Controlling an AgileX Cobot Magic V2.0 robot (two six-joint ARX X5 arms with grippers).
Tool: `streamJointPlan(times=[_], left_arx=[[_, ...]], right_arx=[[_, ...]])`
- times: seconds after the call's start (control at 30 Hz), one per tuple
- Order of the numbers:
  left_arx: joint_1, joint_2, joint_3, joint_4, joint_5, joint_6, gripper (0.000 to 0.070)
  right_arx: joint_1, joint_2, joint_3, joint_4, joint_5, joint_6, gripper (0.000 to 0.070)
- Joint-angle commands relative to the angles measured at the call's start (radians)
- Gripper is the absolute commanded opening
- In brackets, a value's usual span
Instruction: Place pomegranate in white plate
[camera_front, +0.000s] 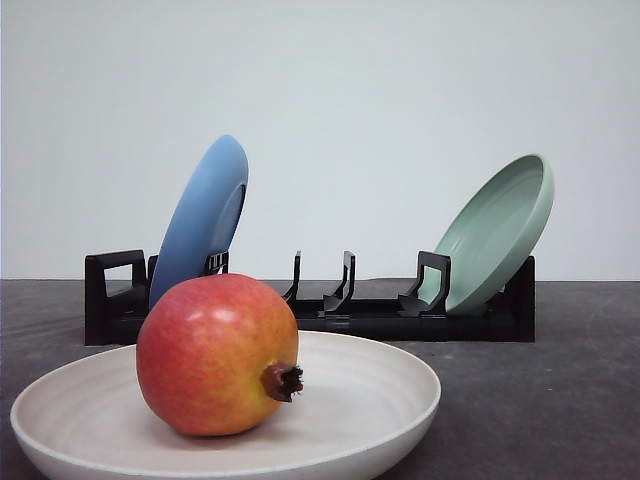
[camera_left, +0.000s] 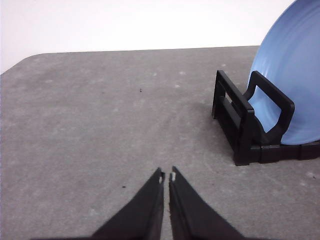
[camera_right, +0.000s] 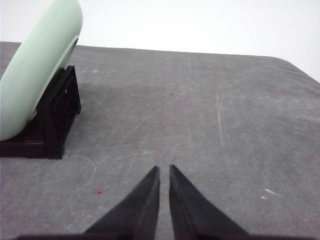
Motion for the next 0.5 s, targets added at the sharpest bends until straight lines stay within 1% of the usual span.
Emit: streamJointPlan(times=[0.0,0.47], left_arx=[[0.002,-0.001,-0.01,-0.005,0.007,-0.003,0.0],[0.002,-0.001,-0.01,-0.005,0.007,-0.003,0.0]], right_arx=[[0.001,-0.002,-0.004,0.007,0.0,0.003,0.0032],[0.001,-0.002,-0.004,0.007,0.0,0.003,0.0032]])
